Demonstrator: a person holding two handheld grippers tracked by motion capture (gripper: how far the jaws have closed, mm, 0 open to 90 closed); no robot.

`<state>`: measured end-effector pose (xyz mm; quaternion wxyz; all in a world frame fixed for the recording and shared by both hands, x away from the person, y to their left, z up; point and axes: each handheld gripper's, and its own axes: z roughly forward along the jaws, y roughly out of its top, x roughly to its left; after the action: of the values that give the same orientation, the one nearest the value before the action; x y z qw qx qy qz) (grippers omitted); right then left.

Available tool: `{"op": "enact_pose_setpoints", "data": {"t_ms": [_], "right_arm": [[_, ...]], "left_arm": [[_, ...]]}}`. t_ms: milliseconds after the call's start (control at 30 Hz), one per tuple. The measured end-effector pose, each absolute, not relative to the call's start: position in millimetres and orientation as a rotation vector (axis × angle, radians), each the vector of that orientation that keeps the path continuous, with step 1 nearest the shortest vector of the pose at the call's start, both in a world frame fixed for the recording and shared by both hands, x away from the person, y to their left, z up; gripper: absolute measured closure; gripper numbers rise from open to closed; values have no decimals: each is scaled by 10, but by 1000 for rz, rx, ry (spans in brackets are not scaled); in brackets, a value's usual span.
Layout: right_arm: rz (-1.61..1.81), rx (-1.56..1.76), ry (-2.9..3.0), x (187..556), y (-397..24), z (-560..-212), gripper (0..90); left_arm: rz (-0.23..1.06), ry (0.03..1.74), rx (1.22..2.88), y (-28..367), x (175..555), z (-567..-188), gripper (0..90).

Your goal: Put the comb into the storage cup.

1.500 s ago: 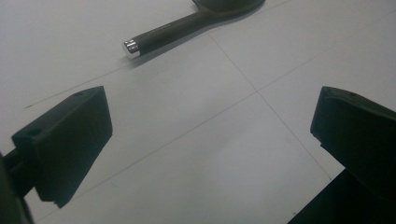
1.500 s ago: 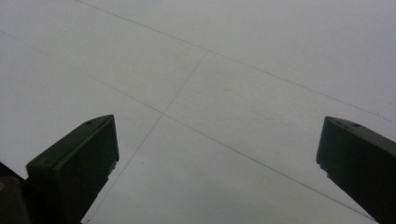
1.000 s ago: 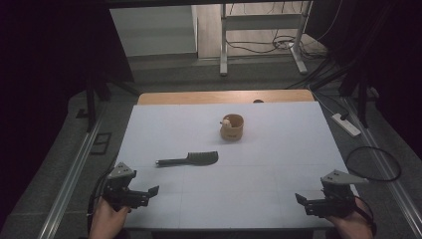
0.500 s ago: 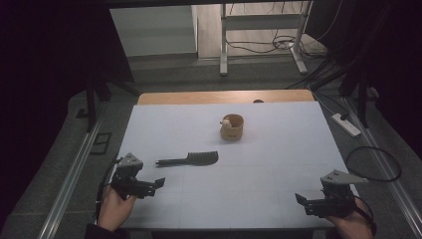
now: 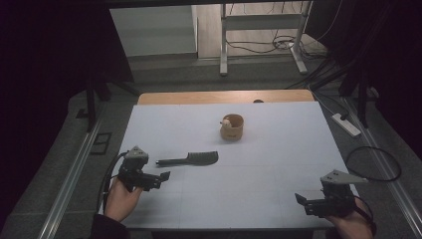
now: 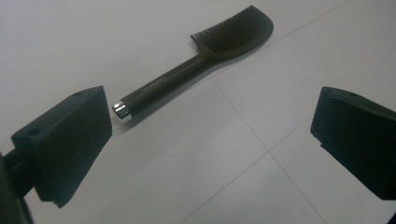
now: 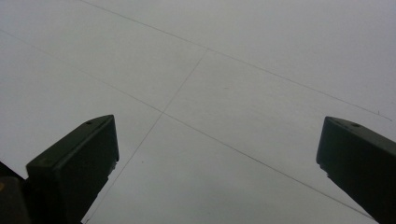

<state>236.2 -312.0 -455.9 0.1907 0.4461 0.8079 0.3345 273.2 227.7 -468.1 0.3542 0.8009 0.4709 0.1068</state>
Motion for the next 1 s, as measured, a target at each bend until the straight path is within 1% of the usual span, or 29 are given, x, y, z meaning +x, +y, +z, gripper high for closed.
{"op": "enact_pose_setpoints", "data": {"t_ms": [533,1000], "right_arm": [[936,1255,2273,2365,-3118,-4561,0],[932,1256,2277,2369,-3118,-4563,0]], "left_arm": [[298,1231,2095,2185,3017,-4687,0],[290,1240,2121,2155,3251,-4698,0]]}}
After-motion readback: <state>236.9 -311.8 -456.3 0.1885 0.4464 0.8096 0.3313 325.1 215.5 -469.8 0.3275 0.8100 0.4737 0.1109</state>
